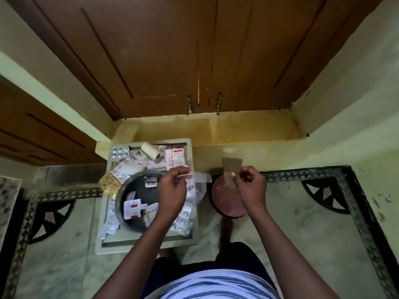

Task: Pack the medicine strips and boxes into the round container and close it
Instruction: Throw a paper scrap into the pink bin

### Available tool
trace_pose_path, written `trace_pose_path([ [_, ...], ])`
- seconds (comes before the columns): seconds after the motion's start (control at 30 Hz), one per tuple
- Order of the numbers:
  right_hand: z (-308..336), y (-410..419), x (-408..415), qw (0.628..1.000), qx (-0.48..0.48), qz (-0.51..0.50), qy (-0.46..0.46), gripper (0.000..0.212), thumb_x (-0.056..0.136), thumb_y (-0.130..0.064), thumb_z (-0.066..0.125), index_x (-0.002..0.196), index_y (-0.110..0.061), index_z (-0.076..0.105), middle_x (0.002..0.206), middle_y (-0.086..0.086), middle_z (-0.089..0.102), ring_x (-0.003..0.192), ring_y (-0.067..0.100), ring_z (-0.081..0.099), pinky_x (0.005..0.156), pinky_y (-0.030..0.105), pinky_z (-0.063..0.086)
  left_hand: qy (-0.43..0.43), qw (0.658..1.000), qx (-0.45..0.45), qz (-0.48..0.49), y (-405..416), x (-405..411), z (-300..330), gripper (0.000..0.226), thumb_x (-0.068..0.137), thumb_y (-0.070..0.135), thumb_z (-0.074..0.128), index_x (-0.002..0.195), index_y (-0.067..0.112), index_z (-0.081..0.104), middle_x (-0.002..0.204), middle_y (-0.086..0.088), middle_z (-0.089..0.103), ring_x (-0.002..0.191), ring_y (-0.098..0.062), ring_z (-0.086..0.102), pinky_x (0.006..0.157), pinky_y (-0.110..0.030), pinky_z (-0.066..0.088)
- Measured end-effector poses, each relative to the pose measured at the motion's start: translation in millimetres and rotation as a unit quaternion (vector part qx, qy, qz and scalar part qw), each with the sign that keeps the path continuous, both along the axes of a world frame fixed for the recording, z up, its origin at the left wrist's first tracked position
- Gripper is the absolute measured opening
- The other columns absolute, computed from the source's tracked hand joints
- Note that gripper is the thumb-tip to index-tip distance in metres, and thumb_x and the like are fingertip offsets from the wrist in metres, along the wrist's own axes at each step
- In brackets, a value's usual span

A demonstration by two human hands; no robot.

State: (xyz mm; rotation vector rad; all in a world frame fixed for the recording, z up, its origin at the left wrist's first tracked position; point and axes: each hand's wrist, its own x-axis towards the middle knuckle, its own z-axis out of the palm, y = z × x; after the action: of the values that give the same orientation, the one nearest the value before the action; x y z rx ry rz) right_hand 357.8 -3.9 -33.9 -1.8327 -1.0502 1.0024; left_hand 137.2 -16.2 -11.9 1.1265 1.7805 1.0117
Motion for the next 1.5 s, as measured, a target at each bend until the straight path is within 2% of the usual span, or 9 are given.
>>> trace_pose_path([
  [0.17, -15.2, 11.4, 55.6, 0.999, -0.036, 0.000, 0.002, 0.010, 0.088, -0.014, 0.079, 0.095, -0.011, 0.073, 0.090, 0.005, 0.076, 0.086, 0.019, 0.073, 0.073, 0.033, 0.058, 0.013, 0.998, -0.054, -0.001, 9.1, 65.4, -16.0, 0.038, 0.091, -0.009, 0.051, 0.114, 0.007, 0.076, 0.114, -0.006, 0.077, 0.101, -0.039, 0.071, 0.084, -0.041, 0.058],
  [0.43, -50.6, -7.4, 97.4, 0.993, -0.110, -0.048, 0.006, 0.012, 0.086, -0.011, 0.078, 0.086, -0.016, 0.068, 0.084, 0.007, 0.073, 0.074, 0.019, 0.066, 0.064, 0.026, 0.052, 0.006, 0.985, -0.166, -0.054, 7.7, 128.3, -60.9, 0.040, 0.090, -0.004, 0.050, 0.111, 0.018, 0.075, 0.104, -0.005, 0.078, 0.073, -0.020, 0.070, 0.064, -0.024, 0.056],
  [0.57, -75.7, -24.9, 101.6, 0.989, -0.133, -0.060, 0.005, 0.023, 0.088, -0.009, 0.077, 0.076, -0.024, 0.063, 0.074, 0.000, 0.067, 0.066, 0.014, 0.061, 0.058, 0.024, 0.047, -0.038, 0.979, -0.195, -0.048, -2.4, 142.9, -102.1, 0.042, 0.088, -0.014, 0.048, 0.102, 0.016, 0.073, 0.106, -0.014, 0.077, 0.088, -0.019, 0.074, 0.079, -0.035, 0.063],
  [0.63, -90.7, -31.7, 102.0, 0.987, -0.149, -0.066, 0.004, 0.029, 0.087, -0.008, 0.077, 0.072, -0.026, 0.060, 0.070, -0.002, 0.064, 0.063, 0.012, 0.058, 0.057, 0.024, 0.045, -0.033, 0.975, -0.215, -0.050, -7.6, 145.9, -118.6, 0.040, 0.088, -0.017, 0.047, 0.103, 0.008, 0.074, 0.103, -0.009, 0.074, 0.078, -0.005, 0.071, 0.066, -0.014, 0.057],
  [0.7, -108.5, -39.0, 103.0, 0.981, -0.176, -0.077, 0.003, 0.024, 0.085, -0.009, 0.077, 0.073, -0.024, 0.062, 0.071, 0.000, 0.066, 0.063, 0.013, 0.060, 0.061, 0.031, 0.051, -0.030, 0.971, -0.232, -0.043, -13.8, 148.4, -140.3, 0.040, 0.089, -0.020, 0.046, 0.097, 0.008, 0.073, 0.102, -0.014, 0.074, 0.085, -0.019, 0.073, 0.060, -0.007, 0.051],
  [0.87, -150.9, -47.8, 105.6, 0.975, -0.207, -0.085, -0.001, 0.007, 0.085, -0.012, 0.076, 0.084, -0.012, 0.069, 0.076, 0.007, 0.071, 0.071, 0.020, 0.067, 0.071, 0.043, 0.058, -0.058, 0.958, -0.281, -0.012, -28.5, 150.7, -194.8, 0.036, 0.090, -0.014, 0.046, 0.103, 0.004, 0.074, 0.111, -0.024, 0.073, 0.100, -0.040, 0.072, 0.069, -0.030, 0.065],
  [1.0, -186.9, -39.3, 111.4, 0.966, -0.243, -0.089, -0.012, 0.009, 0.085, -0.015, 0.077, 0.086, -0.011, 0.068, 0.078, 0.005, 0.070, 0.076, 0.023, 0.068, 0.076, 0.042, 0.060, -0.047, 0.955, -0.292, -0.009, -28.7, 150.4, -231.9, 0.044, 0.082, -0.002, 0.043, 0.093, 0.028, 0.073, 0.108, -0.015, 0.076, 0.099, -0.037, 0.074, 0.087, -0.055, 0.063],
  [1.23, -297.4, -14.4, 118.7, 0.944, -0.319, -0.079, -0.019, 0.013, 0.083, -0.008, 0.066, 0.084, 0.004, 0.070, 0.085, 0.025, 0.071, 0.082, 0.042, 0.068, 0.078, 0.051, 0.060, -0.055, 0.940, -0.337, 0.002, 9.4, 168.8, -318.2, 0.041, 0.093, -0.008, 0.048, 0.124, 0.009, 0.069, 0.114, -0.017, 0.072, 0.100, -0.035, 0.072, 0.072, -0.034, 0.052],
  [1.5, -449.5, 24.5, 130.5, 0.927, -0.367, 0.003, -0.081, 0.036, 0.086, 0.002, 0.053, 0.060, -0.015, 0.034, 0.059, 0.006, 0.041, 0.052, 0.022, 0.041, 0.058, 0.033, 0.036, -0.046, 0.927, -0.373, 0.001, 53.1, 202.4, -463.7, 0.036, 0.095, -0.008, 0.059, 0.124, 0.010, 0.067, 0.130, -0.017, 0.066, 0.120, -0.036, 0.064, 0.103, -0.047, 0.055],
])
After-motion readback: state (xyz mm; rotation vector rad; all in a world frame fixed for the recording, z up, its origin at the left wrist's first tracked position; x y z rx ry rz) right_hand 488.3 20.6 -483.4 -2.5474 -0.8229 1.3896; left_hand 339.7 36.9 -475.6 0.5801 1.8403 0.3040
